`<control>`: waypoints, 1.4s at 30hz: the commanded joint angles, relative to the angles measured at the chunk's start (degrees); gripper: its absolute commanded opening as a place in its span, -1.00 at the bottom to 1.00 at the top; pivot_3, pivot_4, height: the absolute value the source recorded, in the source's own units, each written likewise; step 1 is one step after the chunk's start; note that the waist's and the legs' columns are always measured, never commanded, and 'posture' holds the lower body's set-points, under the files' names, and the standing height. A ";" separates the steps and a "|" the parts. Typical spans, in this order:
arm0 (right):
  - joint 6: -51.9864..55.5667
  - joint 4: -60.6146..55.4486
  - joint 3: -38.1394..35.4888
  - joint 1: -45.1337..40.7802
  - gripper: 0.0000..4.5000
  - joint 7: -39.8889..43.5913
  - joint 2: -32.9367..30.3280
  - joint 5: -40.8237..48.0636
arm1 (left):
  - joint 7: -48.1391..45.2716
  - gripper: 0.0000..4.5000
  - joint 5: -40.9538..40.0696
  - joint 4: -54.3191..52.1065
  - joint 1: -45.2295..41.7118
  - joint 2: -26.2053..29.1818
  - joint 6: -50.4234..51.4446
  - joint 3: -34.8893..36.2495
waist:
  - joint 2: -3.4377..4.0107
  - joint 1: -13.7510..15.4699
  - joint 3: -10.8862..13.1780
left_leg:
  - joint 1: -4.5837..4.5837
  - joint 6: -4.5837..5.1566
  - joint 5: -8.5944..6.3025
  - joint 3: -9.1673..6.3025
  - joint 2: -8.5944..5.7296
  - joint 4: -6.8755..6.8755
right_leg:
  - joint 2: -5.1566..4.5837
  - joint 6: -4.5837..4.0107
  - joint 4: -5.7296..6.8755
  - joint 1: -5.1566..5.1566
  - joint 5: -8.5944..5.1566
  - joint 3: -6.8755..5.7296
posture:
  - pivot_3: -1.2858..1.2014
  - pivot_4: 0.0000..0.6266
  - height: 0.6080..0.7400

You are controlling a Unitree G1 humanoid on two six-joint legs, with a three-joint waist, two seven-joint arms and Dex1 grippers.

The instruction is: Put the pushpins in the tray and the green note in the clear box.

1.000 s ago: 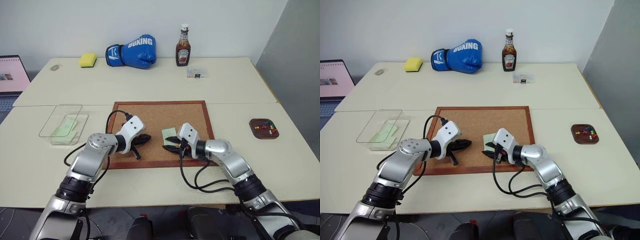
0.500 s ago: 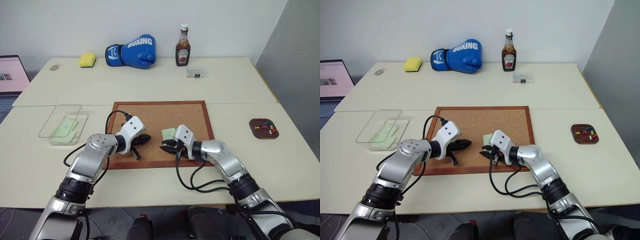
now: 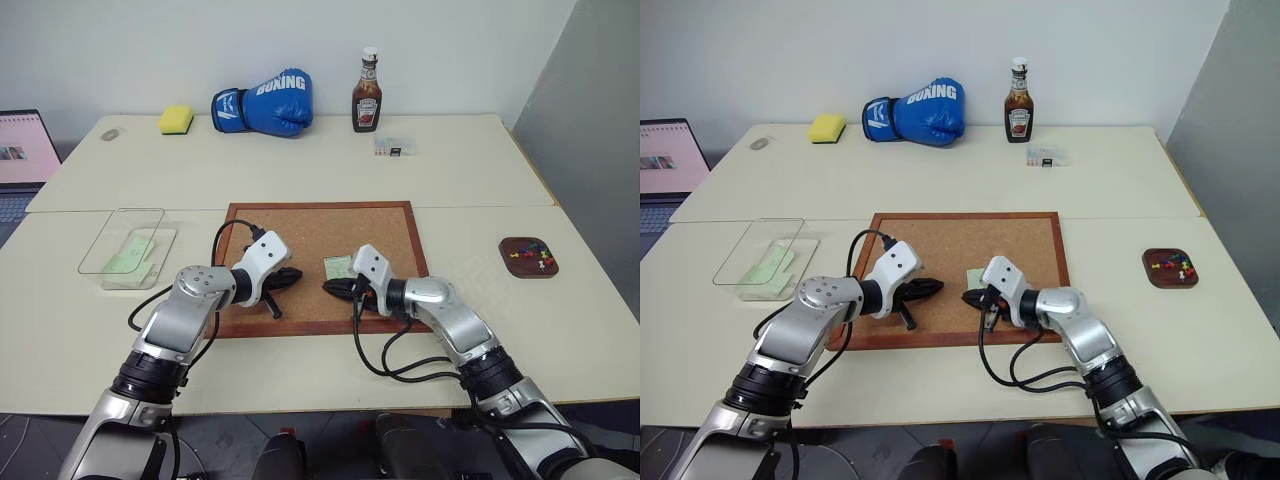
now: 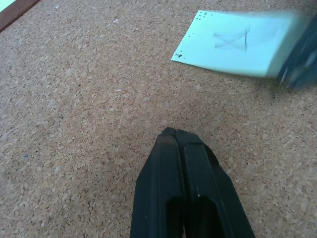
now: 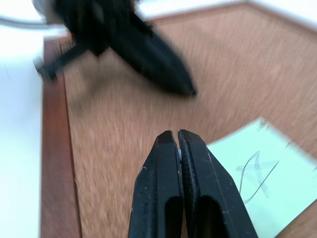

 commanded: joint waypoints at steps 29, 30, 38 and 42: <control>13.87 -15.51 -7.68 -5.88 -1.00 -0.76 -5.44 9.64 | -11.62 0.52 -12.13 -0.28 -3.05 -4.90 -18.81 6.26 | -0.30 0.41 0.21 | -1.07 -0.02 0.01 -0.09 -0.03 0.10 | -0.06 -0.06 -0.03 -0.87 0.05 -0.14 | 0.03 -0.52 1.00; 14.10 -15.75 -7.56 -5.90 -1.00 -0.91 -5.28 9.77 | -11.73 0.52 -11.82 0.27 -3.46 -5.27 -19.37 5.82 | -0.30 0.41 0.21 | -1.07 -0.02 0.01 -0.09 -0.03 0.11 | -0.06 -0.06 -0.02 -0.87 0.05 -0.14 | 0.03 -0.52 1.00; 16.66 -18.44 -6.76 -5.97 -1.00 -1.94 -3.98 11.07 | -10.06 0.45 -9.15 6.11 -6.59 -8.82 -23.03 3.93 | -0.30 0.41 0.21 | -1.05 -0.01 0.01 -0.10 -0.04 0.17 | -0.05 -0.08 0.11 -0.88 0.05 -0.13 | 0.03 -0.52 1.00; 17.09 -18.81 -6.50 -5.72 -1.00 -2.33 -3.84 11.21 | -10.66 0.12 -9.80 6.54 -7.14 -9.42 -23.23 4.25 | -0.30 0.38 0.21 | -1.03 -0.01 0.01 -0.10 -0.04 0.24 | -0.04 -0.05 0.27 -0.91 0.03 -0.13 | 0.03 -0.52 1.00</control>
